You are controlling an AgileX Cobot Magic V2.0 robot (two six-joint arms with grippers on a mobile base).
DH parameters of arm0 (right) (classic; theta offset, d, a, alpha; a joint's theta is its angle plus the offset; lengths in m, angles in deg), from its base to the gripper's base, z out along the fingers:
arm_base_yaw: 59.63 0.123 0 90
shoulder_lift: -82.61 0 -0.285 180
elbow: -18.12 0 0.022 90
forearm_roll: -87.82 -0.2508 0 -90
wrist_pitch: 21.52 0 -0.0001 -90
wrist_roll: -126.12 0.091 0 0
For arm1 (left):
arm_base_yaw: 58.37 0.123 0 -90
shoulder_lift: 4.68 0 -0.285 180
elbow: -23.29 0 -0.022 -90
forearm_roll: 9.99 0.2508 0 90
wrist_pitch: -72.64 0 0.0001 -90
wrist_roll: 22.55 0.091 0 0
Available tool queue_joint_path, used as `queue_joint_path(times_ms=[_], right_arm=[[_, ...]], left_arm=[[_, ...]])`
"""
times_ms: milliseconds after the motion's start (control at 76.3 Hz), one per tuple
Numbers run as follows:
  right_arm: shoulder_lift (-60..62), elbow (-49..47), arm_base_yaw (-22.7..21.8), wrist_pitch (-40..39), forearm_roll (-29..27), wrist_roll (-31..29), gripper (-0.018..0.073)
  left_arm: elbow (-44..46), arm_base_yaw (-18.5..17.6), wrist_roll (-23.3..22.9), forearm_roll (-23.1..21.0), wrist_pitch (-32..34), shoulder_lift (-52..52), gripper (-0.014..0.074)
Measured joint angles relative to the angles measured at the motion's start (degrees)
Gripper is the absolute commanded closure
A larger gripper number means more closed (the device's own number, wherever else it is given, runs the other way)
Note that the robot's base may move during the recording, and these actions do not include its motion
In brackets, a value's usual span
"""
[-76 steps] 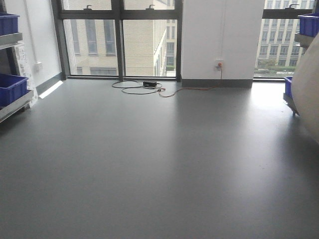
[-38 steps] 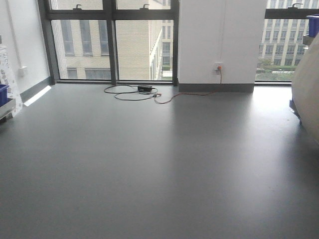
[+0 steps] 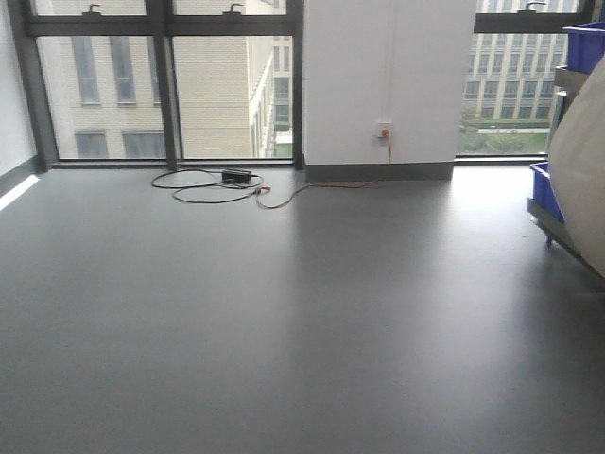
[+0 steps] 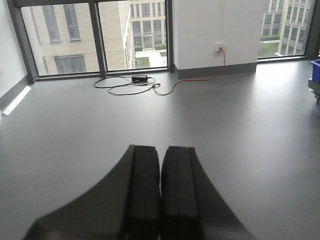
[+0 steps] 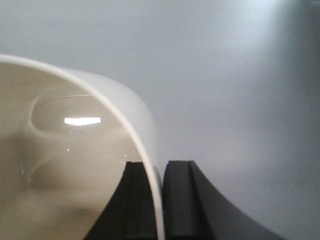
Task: Move white bin to right shelf second layer
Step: 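Keep holding the white bin while driving across the room toward the windows, then turn and drive up to the roller-track shelf rack holding the white bin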
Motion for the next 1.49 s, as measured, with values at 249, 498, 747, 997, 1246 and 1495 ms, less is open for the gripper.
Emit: queue_joint_path(times_ms=[249, 498, 747, 997, 1246, 1495], right_arm=[[0.0, 0.0, 0.0, 0.0, 0.0, 0.0, 0.045], [0.0, 0.0, 0.0, 0.0, -0.09, 0.0, 0.045], [0.0, 0.0, 0.0, 0.0, -0.09, 0.0, 0.045], [0.0, 0.0, 0.0, 0.0, -0.09, 0.0, 0.045], [0.0, 0.0, 0.0, 0.0, -0.09, 0.0, 0.045], [0.0, 0.0, 0.0, 0.0, -0.09, 0.0, 0.045]], left_arm=[[0.0, 0.0, 0.0, 0.0, 0.0, 0.0, 0.0512], [0.0, 0.0, 0.0, 0.0, 0.0, 0.0, 0.0512], [0.0, 0.0, 0.0, 0.0, 0.0, 0.0, 0.0512], [0.0, 0.0, 0.0, 0.0, 0.0, 0.0, 0.0512], [0.0, 0.0, 0.0, 0.0, 0.0, 0.0, 0.0512], [0.0, 0.0, 0.0, 0.0, 0.0, 0.0, 0.0512]])
